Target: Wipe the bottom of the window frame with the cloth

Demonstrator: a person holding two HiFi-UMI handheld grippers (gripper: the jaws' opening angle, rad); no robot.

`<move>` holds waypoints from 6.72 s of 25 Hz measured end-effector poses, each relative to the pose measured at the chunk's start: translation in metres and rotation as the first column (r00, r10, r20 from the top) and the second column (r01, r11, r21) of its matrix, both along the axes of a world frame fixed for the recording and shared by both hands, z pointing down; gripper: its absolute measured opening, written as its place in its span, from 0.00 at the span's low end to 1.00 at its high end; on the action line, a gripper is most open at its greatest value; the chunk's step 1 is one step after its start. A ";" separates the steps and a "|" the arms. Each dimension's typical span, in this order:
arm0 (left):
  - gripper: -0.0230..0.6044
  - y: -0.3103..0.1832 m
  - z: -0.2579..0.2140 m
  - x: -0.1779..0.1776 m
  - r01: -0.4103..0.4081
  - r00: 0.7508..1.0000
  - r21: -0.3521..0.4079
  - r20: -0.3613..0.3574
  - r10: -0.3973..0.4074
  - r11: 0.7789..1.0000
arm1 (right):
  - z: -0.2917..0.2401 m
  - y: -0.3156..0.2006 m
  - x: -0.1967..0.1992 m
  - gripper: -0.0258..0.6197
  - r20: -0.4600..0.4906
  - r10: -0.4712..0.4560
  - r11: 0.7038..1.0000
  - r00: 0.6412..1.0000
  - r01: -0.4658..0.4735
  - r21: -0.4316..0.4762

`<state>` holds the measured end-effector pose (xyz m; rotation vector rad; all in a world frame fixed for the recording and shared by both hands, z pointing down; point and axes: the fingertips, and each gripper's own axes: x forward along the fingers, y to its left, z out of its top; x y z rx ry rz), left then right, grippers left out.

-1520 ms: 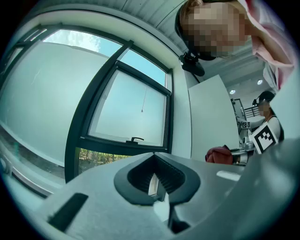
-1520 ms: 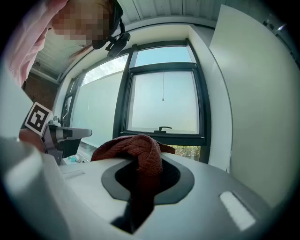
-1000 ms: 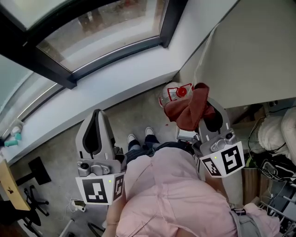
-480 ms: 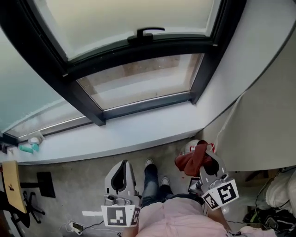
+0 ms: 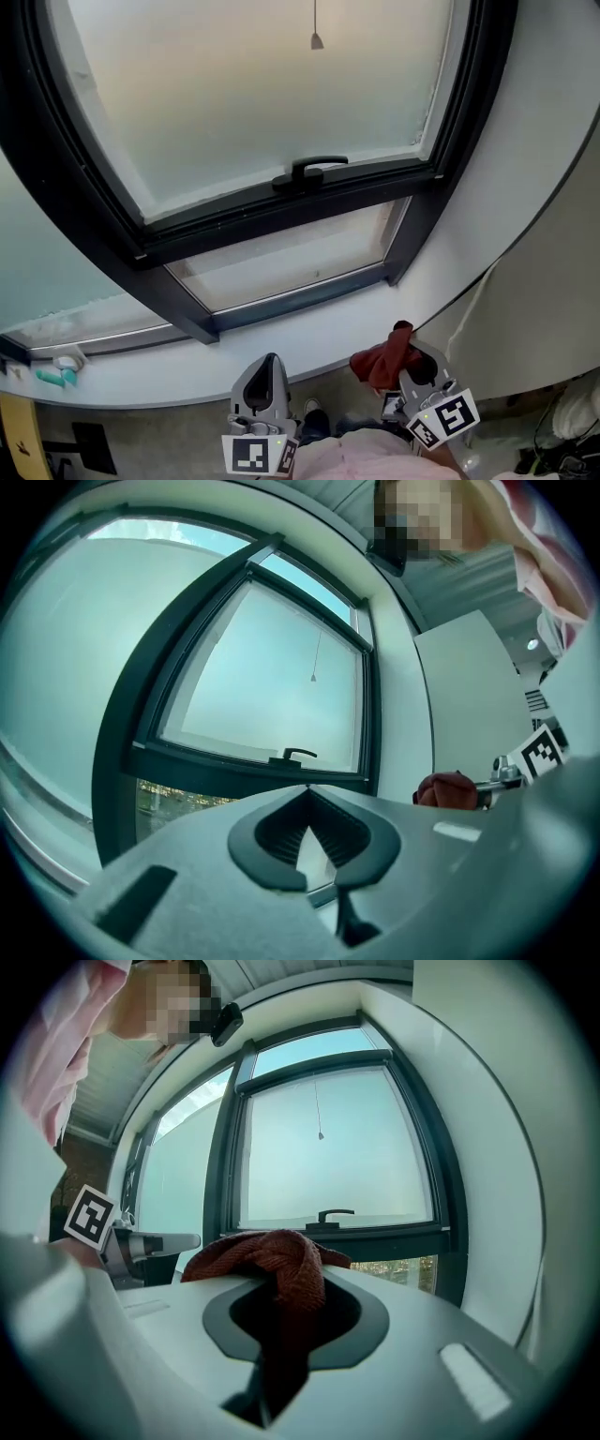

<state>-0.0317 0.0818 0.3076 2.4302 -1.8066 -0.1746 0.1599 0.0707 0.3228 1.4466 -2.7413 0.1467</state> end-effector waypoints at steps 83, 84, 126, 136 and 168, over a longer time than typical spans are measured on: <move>0.04 -0.089 -0.019 -0.248 0.104 0.995 0.052 0.005 -0.104 0.993 | -0.059 -0.269 -0.491 0.13 -0.531 -0.149 0.926 0.834 0.307 0.221; 0.04 -0.091 -0.019 -0.249 0.108 0.994 0.050 0.003 -0.108 0.993 | -0.055 -0.270 -0.494 0.12 -0.575 -0.137 0.926 0.807 0.311 0.216; 0.04 -0.102 -0.027 -0.232 0.074 0.997 0.093 0.023 -0.077 0.993 | -0.043 -0.292 -0.448 0.12 -0.619 -0.123 0.970 0.775 0.226 0.091; 0.04 -0.105 -0.034 -0.228 0.069 0.997 0.111 0.030 -0.073 0.991 | -0.044 -0.296 -0.437 0.12 -0.608 -0.111 0.973 0.786 0.209 0.093; 0.04 -0.093 -0.041 -0.243 0.162 0.987 0.152 -0.009 -0.162 0.975 | -0.049 -0.318 -0.395 0.12 -0.544 -0.072 0.985 0.836 0.144 0.091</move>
